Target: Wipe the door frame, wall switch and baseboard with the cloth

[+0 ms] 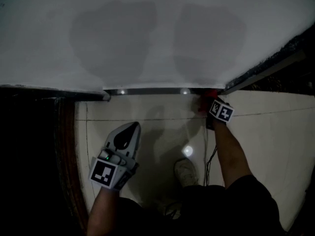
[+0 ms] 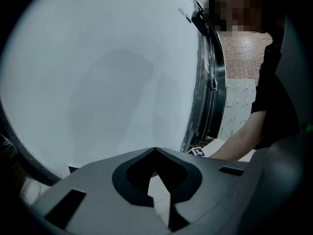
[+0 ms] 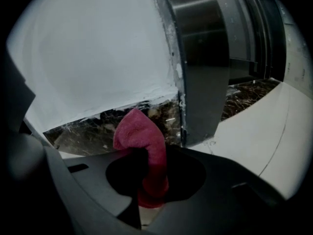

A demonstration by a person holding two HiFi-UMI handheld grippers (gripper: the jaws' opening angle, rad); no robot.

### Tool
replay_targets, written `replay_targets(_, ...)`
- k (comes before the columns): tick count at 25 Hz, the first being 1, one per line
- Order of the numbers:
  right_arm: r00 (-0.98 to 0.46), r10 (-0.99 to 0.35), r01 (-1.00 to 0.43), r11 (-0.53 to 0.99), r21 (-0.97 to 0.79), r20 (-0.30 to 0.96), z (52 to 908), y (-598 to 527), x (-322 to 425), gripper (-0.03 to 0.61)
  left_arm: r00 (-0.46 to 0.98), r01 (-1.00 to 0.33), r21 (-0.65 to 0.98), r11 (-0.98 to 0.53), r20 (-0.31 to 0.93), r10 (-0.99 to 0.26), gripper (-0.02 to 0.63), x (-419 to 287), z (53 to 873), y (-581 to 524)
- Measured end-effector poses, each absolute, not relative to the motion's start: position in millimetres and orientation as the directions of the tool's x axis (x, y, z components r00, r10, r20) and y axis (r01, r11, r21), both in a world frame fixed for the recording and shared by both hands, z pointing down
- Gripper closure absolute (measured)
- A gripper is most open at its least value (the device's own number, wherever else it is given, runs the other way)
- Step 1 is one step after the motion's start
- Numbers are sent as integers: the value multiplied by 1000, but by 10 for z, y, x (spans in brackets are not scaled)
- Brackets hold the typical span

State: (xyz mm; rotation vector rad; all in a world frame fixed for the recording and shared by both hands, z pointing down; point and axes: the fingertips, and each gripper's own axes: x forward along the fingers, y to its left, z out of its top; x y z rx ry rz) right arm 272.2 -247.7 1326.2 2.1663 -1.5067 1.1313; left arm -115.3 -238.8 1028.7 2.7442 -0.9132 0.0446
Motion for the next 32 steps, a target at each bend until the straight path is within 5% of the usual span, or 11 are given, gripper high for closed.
replay_targets(8, 290, -619, -857, -508, -89, 730, 13232, -2270, 2953, 497, 783, -617, 234, -751, 97, -614, 623, -1280, 10248, -2456)
replay_targets(18, 281, -688, -891, -446, -84, 669, 12797, -2133, 2827, 496, 772, -628, 234, -742, 62, -633, 623, -1616, 10096, -2421)
replay_targets(26, 140, -772, -970, -232, -69, 620, 12464, -2531, 1902, 495, 735, -666, 224, -712, 33, -677, 623, -2070, 9918, -2378)
replay_targets(32, 22, -884, -992, -77, -99, 466, 11640, -2750, 1084, 497, 665, -722, 227, -654, -33, -746, 623, -2518, 9696, -2271)
